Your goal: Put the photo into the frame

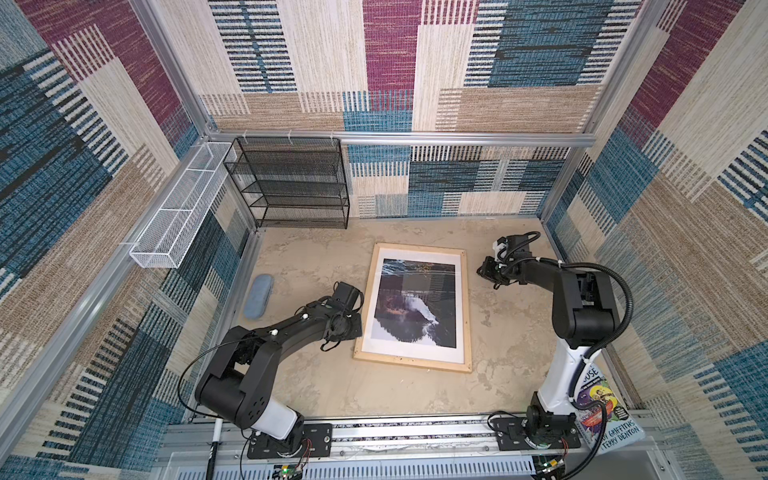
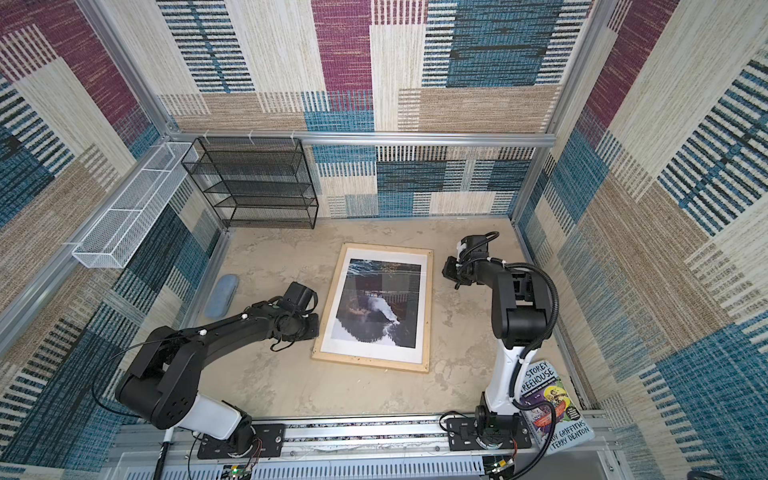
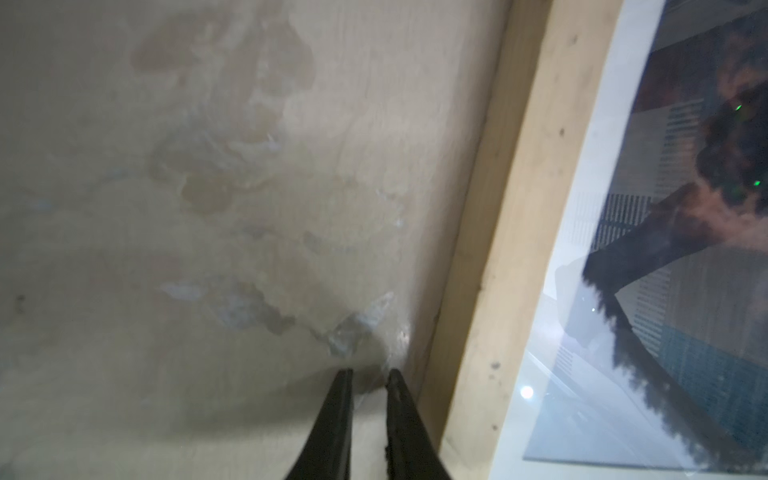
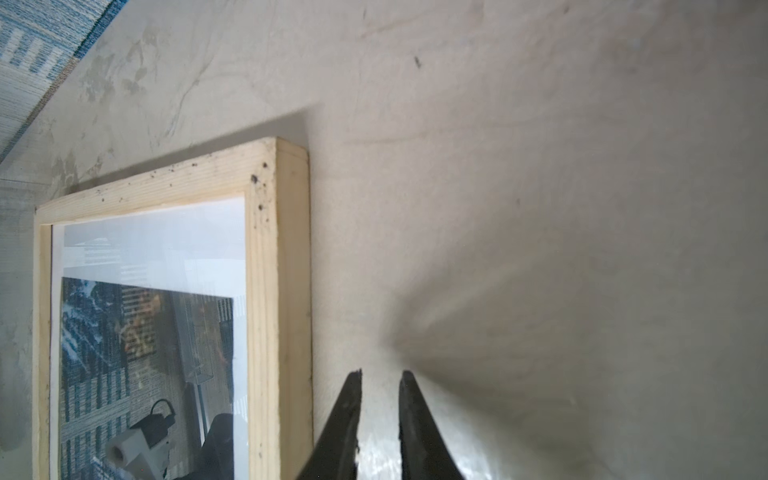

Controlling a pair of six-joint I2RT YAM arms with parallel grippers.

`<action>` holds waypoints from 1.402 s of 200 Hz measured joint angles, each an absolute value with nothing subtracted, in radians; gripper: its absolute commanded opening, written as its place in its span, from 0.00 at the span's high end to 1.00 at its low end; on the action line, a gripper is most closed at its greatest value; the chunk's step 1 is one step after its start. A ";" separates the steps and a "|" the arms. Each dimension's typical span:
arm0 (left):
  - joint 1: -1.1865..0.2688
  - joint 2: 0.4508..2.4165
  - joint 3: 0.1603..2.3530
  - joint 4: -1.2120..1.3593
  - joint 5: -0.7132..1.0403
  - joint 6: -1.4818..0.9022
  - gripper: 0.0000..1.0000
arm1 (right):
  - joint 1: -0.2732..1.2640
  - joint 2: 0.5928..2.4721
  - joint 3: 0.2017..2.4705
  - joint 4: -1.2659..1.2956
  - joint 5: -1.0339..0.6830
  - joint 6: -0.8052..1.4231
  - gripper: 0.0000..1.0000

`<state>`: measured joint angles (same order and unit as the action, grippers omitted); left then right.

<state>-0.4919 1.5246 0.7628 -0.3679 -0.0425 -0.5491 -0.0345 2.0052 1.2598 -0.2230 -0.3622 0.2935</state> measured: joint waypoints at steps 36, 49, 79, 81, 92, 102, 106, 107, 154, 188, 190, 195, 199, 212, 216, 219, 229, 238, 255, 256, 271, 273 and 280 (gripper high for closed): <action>-0.574 1.509 0.722 -0.305 -0.054 -0.599 0.82 | 0.002 2.102 1.393 -0.252 -0.367 0.278 0.81; -0.604 1.507 0.711 -0.275 -0.049 -0.622 0.82 | 0.023 2.139 1.444 -0.260 -0.365 0.275 0.81; -0.693 1.514 0.712 -0.245 -0.044 -0.661 0.82 | 0.099 2.238 1.593 -0.272 -0.368 0.271 0.81; -0.700 1.516 0.713 -0.243 -0.043 -0.664 0.82 | 0.105 2.244 1.605 -0.275 -0.368 0.271 0.81; -0.732 1.526 0.723 -0.244 -0.037 -0.678 0.82 | 0.139 2.277 1.656 -0.283 -0.371 0.271 0.82; -0.757 1.538 0.736 -0.245 -0.030 -0.691 0.82 | 0.168 2.301 1.697 -0.291 -0.374 0.271 0.82; -0.766 1.543 0.741 -0.245 -0.026 -0.703 0.82 | 0.180 2.310 1.711 -0.291 -0.375 0.271 0.82; -0.768 1.545 0.743 -0.245 -0.025 -0.706 0.82 | 0.184 2.313 1.716 -0.292 -0.376 0.271 0.82; -0.865 1.621 0.825 -0.266 0.077 -0.722 0.82 | 0.307 2.354 1.783 -0.258 -0.394 0.271 0.81; -0.891 1.607 0.859 -0.305 0.087 -0.710 0.76 | 0.358 2.328 1.760 -0.272 -0.482 0.260 0.81; -0.891 1.601 0.862 -0.311 0.085 -0.709 0.75 | 0.358 2.326 1.757 -0.276 -0.483 0.260 0.81; -0.891 1.583 0.871 -0.321 0.083 -0.705 0.74 | 0.359 2.315 1.746 -0.289 -0.487 0.260 0.80; -0.891 1.571 0.880 -0.327 0.081 -0.702 0.74 | 0.357 2.307 1.738 -0.299 -0.487 0.260 0.80; -0.892 1.530 0.922 -0.339 0.068 -0.685 0.73 | 0.339 2.276 1.718 -0.323 -0.482 0.260 0.80; -0.892 1.521 0.936 -0.347 0.061 -0.675 0.73 | 0.334 2.265 1.711 -0.324 -0.478 0.260 0.80; -0.892 1.515 0.947 -0.353 0.056 -0.667 0.72 | 0.329 2.254 1.705 -0.324 -0.477 0.260 0.80; -0.892 1.502 0.989 -0.379 0.047 -0.631 0.70 | 0.316 2.216 1.682 -0.324 -0.466 0.260 0.80; -0.889 1.498 1.026 -0.400 0.029 -0.614 0.70 | 0.307 2.175 1.655 -0.319 -0.452 0.260 0.80; -0.859 1.522 1.127 -0.445 0.013 -0.563 0.70 | 0.308 2.074 1.558 -0.291 -0.431 0.260 0.81; -0.855 1.527 1.137 -0.448 0.011 -0.559 0.70 | 0.307 2.069 1.552 -0.289 -0.430 0.260 0.81; -0.799 1.596 1.246 -0.459 -0.001 -0.513 0.72 | 0.308 1.954 1.414 -0.277 -0.411 0.260 0.81; -0.789 1.611 1.265 -0.460 -0.002 -0.506 0.72 | 0.309 1.937 1.393 -0.276 -0.410 0.261 0.81; -0.755 1.666 1.332 -0.469 0.002 -0.483 0.72 | 0.311 1.869 1.311 -0.260 -0.399 0.263 0.81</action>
